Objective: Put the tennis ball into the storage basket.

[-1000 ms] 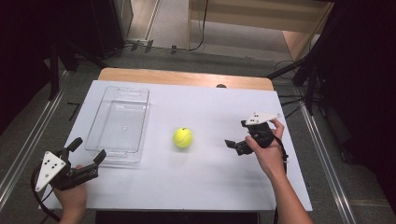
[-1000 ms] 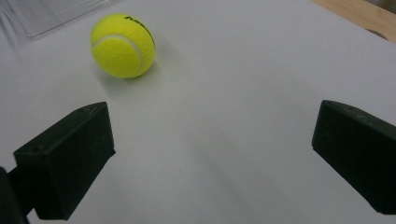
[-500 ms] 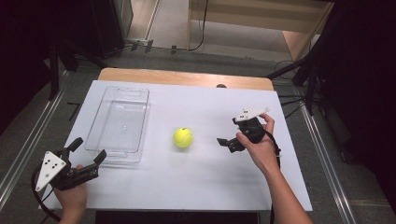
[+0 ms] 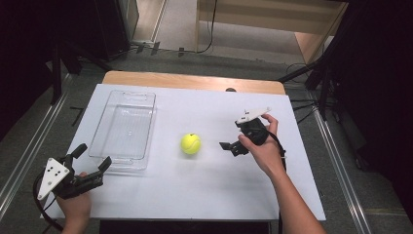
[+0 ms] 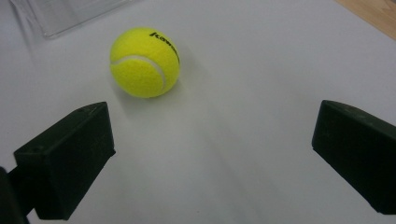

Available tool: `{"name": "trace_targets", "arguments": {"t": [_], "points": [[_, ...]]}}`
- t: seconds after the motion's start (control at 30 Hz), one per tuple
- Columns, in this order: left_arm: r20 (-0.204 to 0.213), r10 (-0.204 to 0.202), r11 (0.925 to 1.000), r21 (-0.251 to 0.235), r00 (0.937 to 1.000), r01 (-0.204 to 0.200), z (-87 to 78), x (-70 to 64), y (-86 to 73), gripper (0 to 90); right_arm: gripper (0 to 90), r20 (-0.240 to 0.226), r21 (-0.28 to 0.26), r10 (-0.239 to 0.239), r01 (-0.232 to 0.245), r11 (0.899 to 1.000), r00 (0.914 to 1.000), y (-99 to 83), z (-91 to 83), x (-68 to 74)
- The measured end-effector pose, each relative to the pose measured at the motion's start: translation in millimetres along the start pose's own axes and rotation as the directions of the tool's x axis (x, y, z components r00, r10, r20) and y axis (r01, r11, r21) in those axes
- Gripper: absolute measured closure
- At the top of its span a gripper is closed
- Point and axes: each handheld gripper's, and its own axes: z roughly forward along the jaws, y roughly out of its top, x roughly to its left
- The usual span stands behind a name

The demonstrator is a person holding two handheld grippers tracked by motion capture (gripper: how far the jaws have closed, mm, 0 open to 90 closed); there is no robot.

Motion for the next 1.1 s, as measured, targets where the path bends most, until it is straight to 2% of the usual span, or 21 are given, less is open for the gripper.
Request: {"name": "trace_targets", "arguments": {"t": [0.3,0.6,0.67,0.77,1.1], "points": [[0.002,0.000,1.0000,-0.001,1.0000,0.000,0.0,-0.1,0.0,11.1,0.0,-0.021,0.027,-0.033,0.034,0.999,0.9992,11.3,11.8,6.4],[0.002,0.002,1.0000,0.001,1.0000,-0.002,0.1,-0.1,0.0,11.1,0.0,-0.032,0.055,-0.044,0.046,0.997,0.9985,18.9,22.7,11.5],[0.003,0.003,1.0000,0.002,1.0000,-0.003,0.0,0.0,0.1,11.1,0.0,-0.035,0.058,-0.062,0.064,0.996,0.9975,20.4,25.2,11.6],[0.003,0.002,1.0000,0.000,1.0000,-0.002,0.1,-0.1,0.0,11.1,0.0,-0.040,0.067,-0.054,0.057,0.996,0.9977,22.9,28.4,14.1],[0.005,0.000,1.0000,0.000,1.0000,0.000,0.1,-0.1,0.1,11.1,0.0,-0.064,0.086,-0.085,0.090,0.992,0.9944,32.2,39.4,18.9]]}}
